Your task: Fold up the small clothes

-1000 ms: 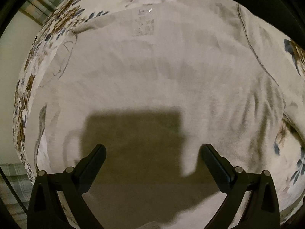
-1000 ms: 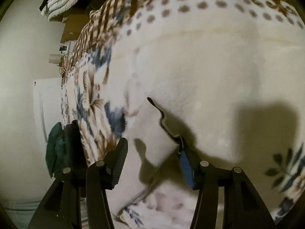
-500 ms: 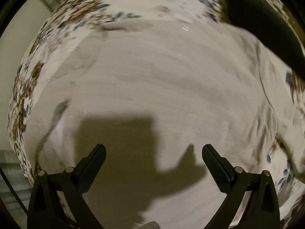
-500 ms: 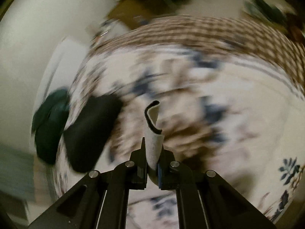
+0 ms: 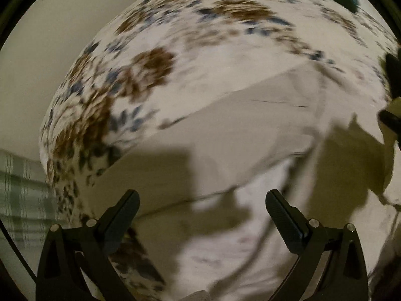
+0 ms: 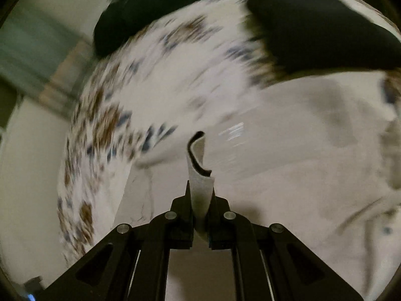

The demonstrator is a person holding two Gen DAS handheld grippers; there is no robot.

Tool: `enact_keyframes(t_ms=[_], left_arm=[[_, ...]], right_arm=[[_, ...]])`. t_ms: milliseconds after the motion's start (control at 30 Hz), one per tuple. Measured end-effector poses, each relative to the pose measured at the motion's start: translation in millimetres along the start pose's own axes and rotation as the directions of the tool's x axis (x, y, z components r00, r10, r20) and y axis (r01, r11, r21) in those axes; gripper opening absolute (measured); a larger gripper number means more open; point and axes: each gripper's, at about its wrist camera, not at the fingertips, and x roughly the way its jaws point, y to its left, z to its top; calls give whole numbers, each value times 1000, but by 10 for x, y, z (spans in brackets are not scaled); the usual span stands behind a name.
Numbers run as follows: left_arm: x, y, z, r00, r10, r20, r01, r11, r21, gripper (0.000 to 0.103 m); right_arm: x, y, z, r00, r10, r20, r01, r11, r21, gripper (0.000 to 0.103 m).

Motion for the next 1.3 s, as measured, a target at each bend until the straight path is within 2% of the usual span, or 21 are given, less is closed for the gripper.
enact_keyframes(t_ms=[100, 167, 200, 233, 300, 367, 433, 500, 567, 633, 700, 767, 833, 867, 900, 967, 1000, 1067, 1100, 1233, 1300], left_arm=[[125, 233, -31, 1000, 17, -25, -18, 999, -37, 103], [185, 349, -59, 999, 19, -40, -22, 998, -59, 103], [196, 385, -68, 999, 14, -49, -17, 998, -67, 103], [215, 441, -79, 998, 8, -56, -13, 997, -79, 103], [235, 566, -114, 998, -5, -63, -2, 994, -107, 103], [247, 692, -164, 997, -20, -71, 10, 990, -141, 103], [274, 828, -220, 995, -47, -83, 31, 982, -187, 103], [315, 993, -297, 993, -78, -92, 52, 966, -255, 103], [378, 1157, -378, 989, -108, -99, 71, 944, -323, 103], [469, 1337, -476, 985, -139, -105, 85, 909, -407, 103], [573, 1519, -591, 977, -187, -99, 112, 853, -510, 103], [704, 1701, -731, 963, -252, -92, 140, 766, -627, 103], [839, 1875, -904, 947, -316, -63, 166, 647, -744, 103], [916, 1959, -1006, 938, -345, -39, 176, 570, -803, 103], [972, 2009, -1071, 932, -362, -20, 181, 515, -838, 103], [1121, 2096, -1207, 910, -412, 36, 200, 363, -910, 103], [1173, 2116, -1241, 903, -423, 68, 211, 300, -930, 103], [1240, 2128, -1238, 903, -417, 103, 218, 237, -947, 99], [1250, 2119, -1212, 906, -408, 113, 220, 225, -949, 97], [1235, 2166, -1065, 926, -350, 141, 228, 222, -948, 93], [1225, 2176, -1025, 931, -334, 146, 233, 235, -944, 93]], right_arm=[[401, 319, -114, 997, -36, -65, 31, 997, -73, 8], [591, 387, -188, 986, -19, -166, 6, 997, -82, 11], [686, 438, -154, 981, -2, -195, -13, 997, -78, 21], [671, 417, -198, 970, 53, -238, -69, 996, -60, 42], [480, 272, -239, 954, 170, -247, -173, 985, 10, 66], [138, 26, -269, 961, 188, -201, -182, 982, 50, 69], [-117, -188, -291, 977, 125, -171, -117, 992, 55, 72], [-351, -438, -308, 989, 18, -150, -12, 999, 47, 72], [-443, -636, -355, 985, -79, -152, 85, 996, 34, 72], [-453, -786, -364, 977, -110, -182, 120, 992, 43, 72], [-469, -917, -349, 970, -137, -202, 149, 988, 49, 72], [-454, -928, -363, 966, -148, -212, 158, 987, 30, 72], [-390, -866, -384, 964, -154, -219, 161, 987, 17, 72], [-360, -830, -398, 964, -142, -226, 151, 988, 22, 72], [-340, -802, -417, 963, -134, -234, 144, 989, 29, 72], [-266, -730, -425, 962, -122, -243, 137, 990, 45, 72], [-249, -673, -429, 963, -123, -240, 137, 990, 42, 72], [-218, -504, -391, 969, -113, -220, 121, 992, 23, 72], [-207, -409, -366, 972, -110, -209, 115, 993, 10, 72], [-78, -33, -211, 978, -91, -187, 79, 994, -73, 72], [76, 151, -156, 979, -73, -190, 53, 993, -106, 72]])
